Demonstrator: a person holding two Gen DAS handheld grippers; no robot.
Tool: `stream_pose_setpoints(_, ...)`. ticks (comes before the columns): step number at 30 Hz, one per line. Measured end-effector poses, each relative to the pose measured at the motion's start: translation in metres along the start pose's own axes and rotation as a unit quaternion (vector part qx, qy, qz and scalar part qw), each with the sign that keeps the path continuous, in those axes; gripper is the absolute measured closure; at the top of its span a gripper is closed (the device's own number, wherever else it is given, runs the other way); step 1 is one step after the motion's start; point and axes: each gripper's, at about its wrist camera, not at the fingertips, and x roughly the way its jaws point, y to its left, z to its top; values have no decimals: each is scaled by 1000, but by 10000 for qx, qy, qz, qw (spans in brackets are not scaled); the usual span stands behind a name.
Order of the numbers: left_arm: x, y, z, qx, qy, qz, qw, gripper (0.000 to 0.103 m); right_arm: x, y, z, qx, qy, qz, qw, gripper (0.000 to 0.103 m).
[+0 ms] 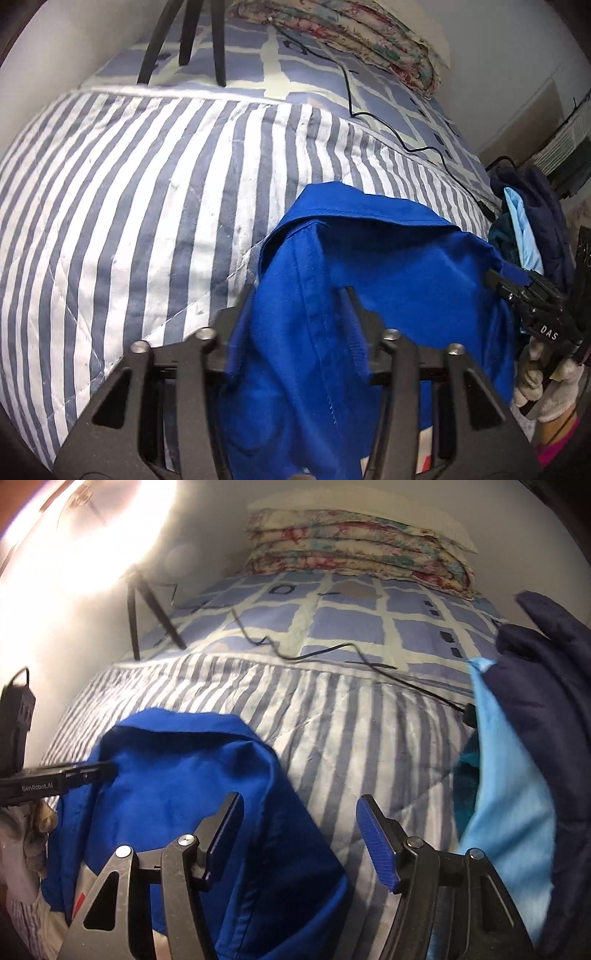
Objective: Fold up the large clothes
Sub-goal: 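Grasp the blue collar end with both tools and fold it over the bundle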
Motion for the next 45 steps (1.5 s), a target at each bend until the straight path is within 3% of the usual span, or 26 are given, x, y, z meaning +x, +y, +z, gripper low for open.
stream_pose_setpoints(1,1,-3,0,58,6,39,10000,72,2,3,-1,-64,45,27,10000,43)
stream_pose_setpoints(3,1,-10,-1,226,-51,102,9997,87,11,8,-4,-152,242,96,9995,71)
stream_pose_setpoints(6,-8,-17,-3,394,-252,182,9987,97,14,13,-8,-177,277,138,9994,93)
stream_pose_setpoints(8,-18,-18,-3,377,-409,101,9984,98,6,14,-9,-144,140,202,9996,98)
stream_pose_setpoints(19,-102,-48,-22,493,-976,-288,9936,100,-76,21,-10,-51,-568,493,9972,100)
stream_pose_setpoints(25,-165,-68,-58,578,-1197,-469,9900,101,-143,25,-27,-1,-858,798,9931,101)
stream_pose_setpoints(35,-246,-87,-128,709,-1409,-605,9856,101,-246,40,-82,4,-1142,1123,9871,101)
stream_pose_setpoints(45,-284,-85,-226,705,-1259,-824,9861,101,-295,53,-169,-87,-1064,1188,9872,101)
